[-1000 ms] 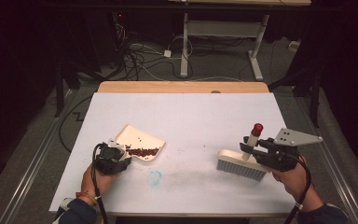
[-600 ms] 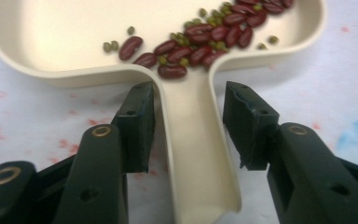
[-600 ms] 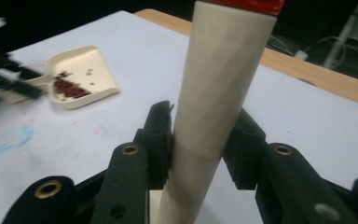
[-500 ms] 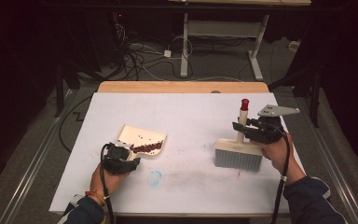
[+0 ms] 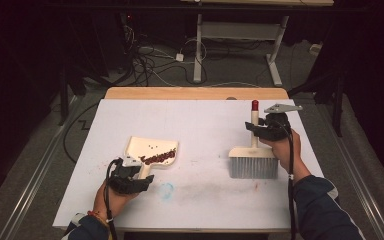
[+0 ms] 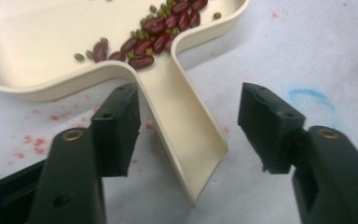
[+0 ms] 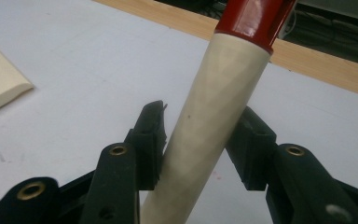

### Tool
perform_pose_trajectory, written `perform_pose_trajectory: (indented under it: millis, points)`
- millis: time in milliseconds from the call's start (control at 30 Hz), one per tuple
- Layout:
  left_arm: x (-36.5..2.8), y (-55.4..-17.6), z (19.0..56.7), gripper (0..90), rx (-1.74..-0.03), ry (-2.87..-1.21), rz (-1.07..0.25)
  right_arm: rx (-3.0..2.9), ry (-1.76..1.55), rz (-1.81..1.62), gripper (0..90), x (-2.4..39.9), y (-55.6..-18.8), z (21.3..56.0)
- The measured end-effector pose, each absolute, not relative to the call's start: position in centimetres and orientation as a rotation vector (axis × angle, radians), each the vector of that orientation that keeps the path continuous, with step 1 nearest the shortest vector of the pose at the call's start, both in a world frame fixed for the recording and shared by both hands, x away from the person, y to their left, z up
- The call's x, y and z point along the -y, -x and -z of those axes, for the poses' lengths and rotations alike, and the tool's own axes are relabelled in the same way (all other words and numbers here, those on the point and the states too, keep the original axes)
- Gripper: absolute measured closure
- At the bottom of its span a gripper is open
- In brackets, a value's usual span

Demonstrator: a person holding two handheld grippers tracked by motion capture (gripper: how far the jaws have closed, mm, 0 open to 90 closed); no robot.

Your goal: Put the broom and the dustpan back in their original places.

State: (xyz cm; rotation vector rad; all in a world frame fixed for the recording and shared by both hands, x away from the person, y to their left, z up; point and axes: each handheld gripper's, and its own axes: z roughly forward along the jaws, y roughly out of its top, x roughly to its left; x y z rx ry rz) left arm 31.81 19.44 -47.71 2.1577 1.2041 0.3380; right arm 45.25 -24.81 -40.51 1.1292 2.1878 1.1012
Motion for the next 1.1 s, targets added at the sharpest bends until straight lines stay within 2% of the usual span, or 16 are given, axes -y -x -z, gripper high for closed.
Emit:
perform_pose_trajectory:
  millis: [67, 167, 267, 333, 367, 433, 567, 667, 767, 1100]
  points:
    - [-19.7, -31.3, 47.4, 30.1, -1.173, -2.122, -0.375, -2.178, -1.145, -1.082, 58.9, 24.7, -45.8, 40.9]
    - [-20.3, -30.5, 46.8, 26.3, -1.091, -2.078, -0.428, -2.162, -1.167, -1.058, 57.4, 24.5, -46.3, 41.2]
    - [-20.8, -29.8, 46.3, 24.2, -1.064, -2.043, -0.482, -2.132, -1.183, -1.065, 56.5, 24.4, -46.6, 41.4]
    - [-21.1, -29.6, 46.3, 30.7, -1.038, -2.056, -0.482, -2.116, -1.184, -1.044, 56.0, 24.3, -46.8, 41.6]
    - [-21.2, -29.4, 46.4, 30.6, -1.037, -2.057, -0.491, -2.111, -1.184, -1.044, 55.2, 24.3, -46.8, 41.7]
    - [-21.4, -29.3, 46.7, 23.1, -1.039, -2.066, -0.521, -2.082, -1.178, -1.047, 55.2, 24.3, -46.7, 41.8]
    - [-21.9, -29.3, 47.4, 21.1, -1.047, -2.085, -0.517, -2.075, -1.164, -1.054, 54.1, 24.1, -46.6, 42.1]
    - [-22.1, -29.1, 47.5, 20.1, -1.031, -2.093, -0.528, -2.078, -1.158, -1.056, 51.5, 24.0, -46.5, 42.2]
    - [-22.2, -28.9, 47.5, 16.3, -1.023, -2.093, -0.535, -2.072, -1.159, -1.068, 45.1, 23.8, -46.2, 42.0]
    - [-21.8, -28.7, 47.7, 17.1, -1.000, -2.100, -0.548, -1.995, -1.127, -1.120, 31.4, 22.8, -44.6, 41.1]
